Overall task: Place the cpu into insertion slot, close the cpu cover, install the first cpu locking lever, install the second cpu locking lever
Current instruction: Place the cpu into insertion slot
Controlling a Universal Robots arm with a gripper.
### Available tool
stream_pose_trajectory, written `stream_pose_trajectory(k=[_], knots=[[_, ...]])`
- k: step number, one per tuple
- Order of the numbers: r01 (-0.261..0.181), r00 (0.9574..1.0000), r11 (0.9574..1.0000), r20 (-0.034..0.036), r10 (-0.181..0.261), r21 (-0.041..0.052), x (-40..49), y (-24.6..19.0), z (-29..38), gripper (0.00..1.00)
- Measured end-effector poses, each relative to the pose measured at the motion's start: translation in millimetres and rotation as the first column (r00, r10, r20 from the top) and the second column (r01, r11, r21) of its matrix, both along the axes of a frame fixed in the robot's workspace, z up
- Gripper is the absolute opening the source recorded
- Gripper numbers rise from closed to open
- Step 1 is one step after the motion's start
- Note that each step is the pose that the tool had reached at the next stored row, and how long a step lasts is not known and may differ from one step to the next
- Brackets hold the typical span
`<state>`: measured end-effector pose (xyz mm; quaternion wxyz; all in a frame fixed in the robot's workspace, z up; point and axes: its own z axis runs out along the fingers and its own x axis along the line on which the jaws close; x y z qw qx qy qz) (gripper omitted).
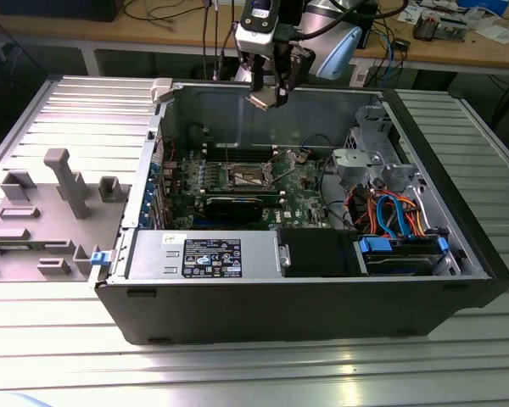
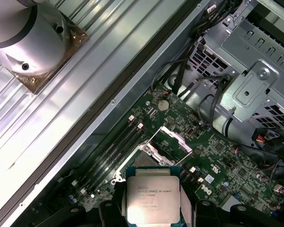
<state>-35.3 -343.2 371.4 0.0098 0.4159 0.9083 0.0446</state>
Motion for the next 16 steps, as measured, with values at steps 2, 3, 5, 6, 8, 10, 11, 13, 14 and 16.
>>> stream_pose_trajectory(k=[2,3,5,6,8,10,11,13,14,16], knots=[[0.005,1.0,1.0,0.0,-0.005,0.0,0.0,0.0,0.0,0.54],[0.006,1.0,1.0,0.0,-0.006,0.0,0.0,0.0,0.0,0.54],[0.01,1.0,1.0,0.0,-0.01,-0.0001,0.0,0.0,0.0,0.54],[0.012,0.9999,0.9999,0.0,-0.012,0.0,0.0,0.0,0.0,0.54],[0.014,0.9999,0.9999,0.0,-0.014,0.0,0.0,0.0,0.0,0.54],[0.02,0.9998,0.9998,0.0,-0.02,0.0,0.0,0.0,0.0,0.54],[0.021,0.9998,0.9998,0.0,-0.021,0.0,0.0,0.0,0.0,0.54],[0.025,0.9997,0.9997,0.0,-0.025,0.0,0.0,0.0,0.0,0.54],[0.027,0.9996,0.9996,0.0,-0.027,-0.0001,0.0,0.0,0.0,0.54],[0.031,0.9995,0.9995,0.0,-0.031,-0.0001,0.0,0.0,0.0,0.54]])
